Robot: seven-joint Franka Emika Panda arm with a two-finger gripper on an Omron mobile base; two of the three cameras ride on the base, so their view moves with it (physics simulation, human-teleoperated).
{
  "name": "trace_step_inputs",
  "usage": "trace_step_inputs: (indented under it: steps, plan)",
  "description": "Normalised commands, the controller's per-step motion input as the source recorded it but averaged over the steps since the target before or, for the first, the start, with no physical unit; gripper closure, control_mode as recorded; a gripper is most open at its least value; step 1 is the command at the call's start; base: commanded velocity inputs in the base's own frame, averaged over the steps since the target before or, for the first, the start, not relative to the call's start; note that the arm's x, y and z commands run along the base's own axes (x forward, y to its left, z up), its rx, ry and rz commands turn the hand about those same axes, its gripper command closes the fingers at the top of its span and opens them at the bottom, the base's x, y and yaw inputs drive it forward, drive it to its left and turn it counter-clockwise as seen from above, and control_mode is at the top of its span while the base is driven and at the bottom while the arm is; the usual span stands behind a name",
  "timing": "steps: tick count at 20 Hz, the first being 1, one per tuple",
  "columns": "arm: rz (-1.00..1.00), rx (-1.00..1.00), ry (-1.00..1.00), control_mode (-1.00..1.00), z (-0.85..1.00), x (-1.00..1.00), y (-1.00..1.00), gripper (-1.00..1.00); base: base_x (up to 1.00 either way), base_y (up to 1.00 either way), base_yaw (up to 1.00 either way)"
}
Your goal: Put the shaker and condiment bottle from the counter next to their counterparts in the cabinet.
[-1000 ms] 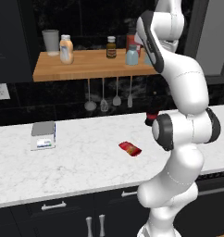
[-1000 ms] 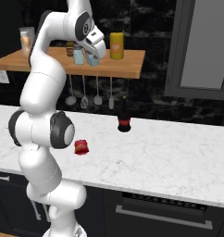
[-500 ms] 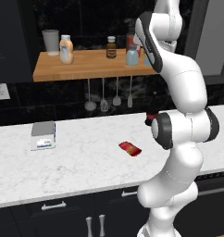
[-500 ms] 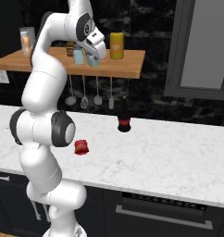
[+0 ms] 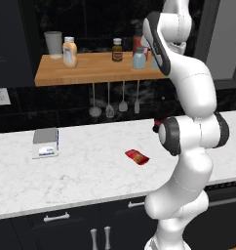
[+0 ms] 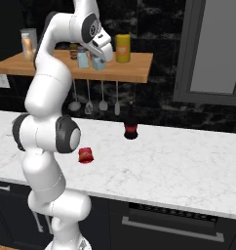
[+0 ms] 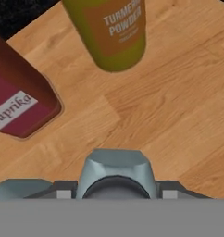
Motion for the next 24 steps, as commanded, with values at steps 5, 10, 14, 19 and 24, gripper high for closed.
trace_step_inputs:
  steps: [5,10,14,19,24]
  plan:
    - [0.00,0.01,0.00,-1.00,-0.05,0.35,-0.23,-1.00,0.00,0.00,0.00]
    - [0.00,-0.01,-0.02,-1.00,-0.03,0.44,-0.02,-1.00,0.00,0.00,0.00]
    - [0.03,-0.05,-0.05,-1.00,-0.09,0.33,0.01,-1.00,0.00,0.00,0.00]
    - [0.04,-0.06,-0.06,-1.00,-0.12,0.27,0.03,-1.00,0.00,0.00,0.00]
    - [0.02,-0.01,-0.06,-1.00,-0.11,0.06,0.00,-1.00,0.00,0.00,0.00]
